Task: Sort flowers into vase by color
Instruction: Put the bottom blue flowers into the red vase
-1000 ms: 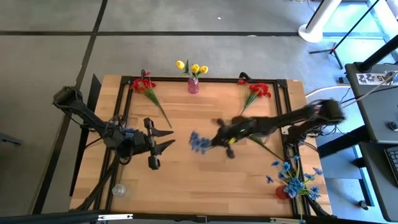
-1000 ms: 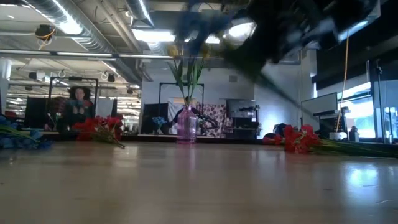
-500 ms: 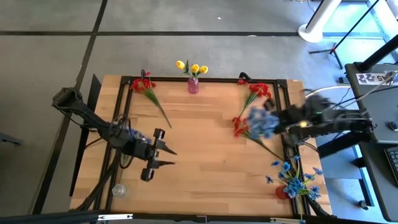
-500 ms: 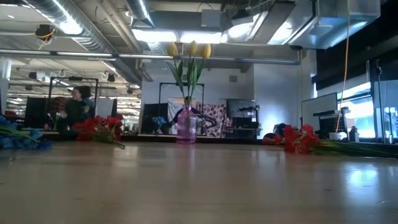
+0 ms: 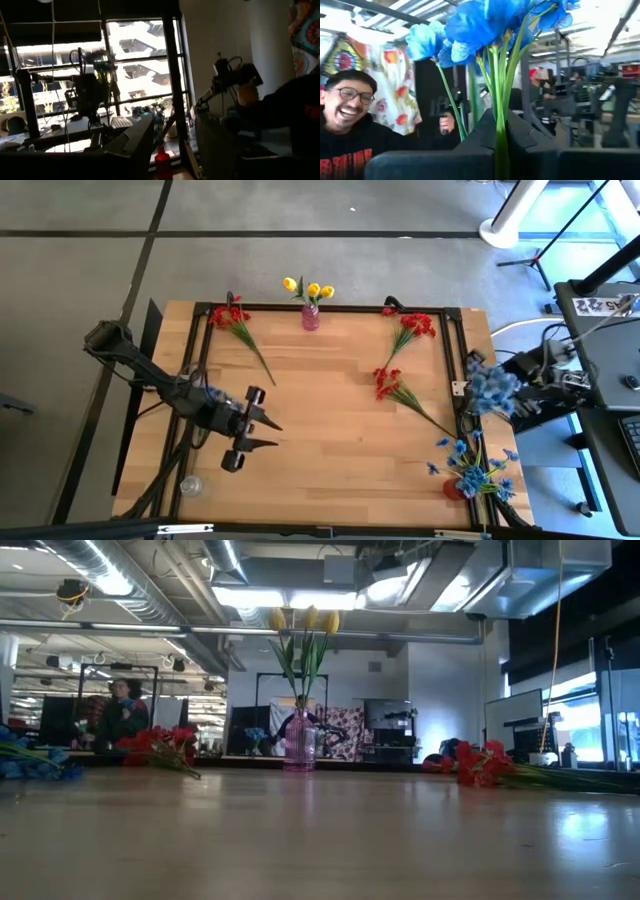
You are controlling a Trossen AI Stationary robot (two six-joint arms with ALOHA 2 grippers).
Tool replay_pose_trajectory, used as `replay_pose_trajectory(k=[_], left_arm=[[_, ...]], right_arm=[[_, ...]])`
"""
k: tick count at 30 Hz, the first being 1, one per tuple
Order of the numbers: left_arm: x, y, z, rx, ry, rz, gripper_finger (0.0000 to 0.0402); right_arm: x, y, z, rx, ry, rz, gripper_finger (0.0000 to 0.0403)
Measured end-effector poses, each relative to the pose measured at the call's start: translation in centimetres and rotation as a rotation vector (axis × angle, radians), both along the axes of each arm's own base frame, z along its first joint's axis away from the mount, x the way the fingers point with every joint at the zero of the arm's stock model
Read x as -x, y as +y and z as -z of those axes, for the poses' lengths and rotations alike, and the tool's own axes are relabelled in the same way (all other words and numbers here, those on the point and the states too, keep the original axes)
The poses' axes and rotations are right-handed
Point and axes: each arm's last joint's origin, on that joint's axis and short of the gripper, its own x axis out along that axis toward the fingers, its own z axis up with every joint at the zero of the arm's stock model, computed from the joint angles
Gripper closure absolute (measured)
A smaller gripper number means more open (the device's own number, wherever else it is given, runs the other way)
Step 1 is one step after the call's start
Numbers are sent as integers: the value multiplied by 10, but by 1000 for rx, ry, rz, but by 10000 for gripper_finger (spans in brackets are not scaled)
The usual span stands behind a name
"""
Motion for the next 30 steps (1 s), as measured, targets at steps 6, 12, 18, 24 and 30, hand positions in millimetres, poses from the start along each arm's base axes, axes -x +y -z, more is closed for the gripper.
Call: replay_pose_trajectory(k=[6,12,18,24,30], left_arm=[[2,1,-6,40,-59,1,262],[2,1,-6,62,-50,9,262],[2,1,-6,46,-52,3,262],[2,1,-6,-23,-69,-23,262],[2,1,-6,-43,-73,-29,262]], right_arm=[[-24,5,44,-99,-36,-222,394],[-27,5,66,-230,-88,-289,394],[-34,10,81,-347,-5,-282,394],[-45,21,89,-365,87,-234,394],[-46,39,83,-396,110,-343,394]])
